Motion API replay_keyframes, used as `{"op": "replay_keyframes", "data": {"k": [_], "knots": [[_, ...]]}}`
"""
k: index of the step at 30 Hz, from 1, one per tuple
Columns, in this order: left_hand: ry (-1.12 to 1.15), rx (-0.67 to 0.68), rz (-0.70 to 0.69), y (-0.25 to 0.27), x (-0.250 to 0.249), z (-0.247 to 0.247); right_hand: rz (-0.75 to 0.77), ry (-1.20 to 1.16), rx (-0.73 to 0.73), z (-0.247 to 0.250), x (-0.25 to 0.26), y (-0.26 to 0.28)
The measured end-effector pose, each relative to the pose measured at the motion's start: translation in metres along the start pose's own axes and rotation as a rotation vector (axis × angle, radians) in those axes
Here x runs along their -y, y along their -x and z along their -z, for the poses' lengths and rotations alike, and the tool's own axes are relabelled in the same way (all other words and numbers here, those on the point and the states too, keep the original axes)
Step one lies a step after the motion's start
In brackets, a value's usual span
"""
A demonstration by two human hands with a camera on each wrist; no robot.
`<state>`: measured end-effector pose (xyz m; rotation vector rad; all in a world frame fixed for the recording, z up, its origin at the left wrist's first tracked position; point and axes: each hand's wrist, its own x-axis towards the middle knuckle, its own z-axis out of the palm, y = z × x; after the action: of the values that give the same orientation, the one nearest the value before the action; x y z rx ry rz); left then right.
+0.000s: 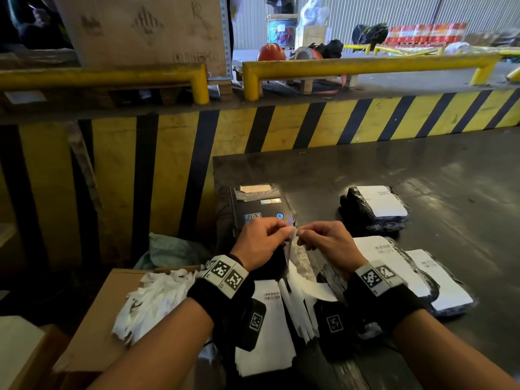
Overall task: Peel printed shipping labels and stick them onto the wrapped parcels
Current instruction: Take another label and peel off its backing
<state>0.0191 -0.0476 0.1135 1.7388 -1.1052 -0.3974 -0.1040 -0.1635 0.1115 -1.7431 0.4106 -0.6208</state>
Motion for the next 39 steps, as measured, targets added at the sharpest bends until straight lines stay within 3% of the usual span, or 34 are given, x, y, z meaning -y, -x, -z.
{"op": "replay_keyframes", "data": {"k": [27, 39], "knots": [[-0.089, 0.004, 0.058, 0.016, 0.004, -0.014, -0.045, 0.19, 0.177, -0.004, -0.011, 0.01], [-0.014, 0.041, 0.103, 0.017, 0.008, -0.023, -0.016, 0.256, 0.099, -0.001, -0.019, 0.015]]}}
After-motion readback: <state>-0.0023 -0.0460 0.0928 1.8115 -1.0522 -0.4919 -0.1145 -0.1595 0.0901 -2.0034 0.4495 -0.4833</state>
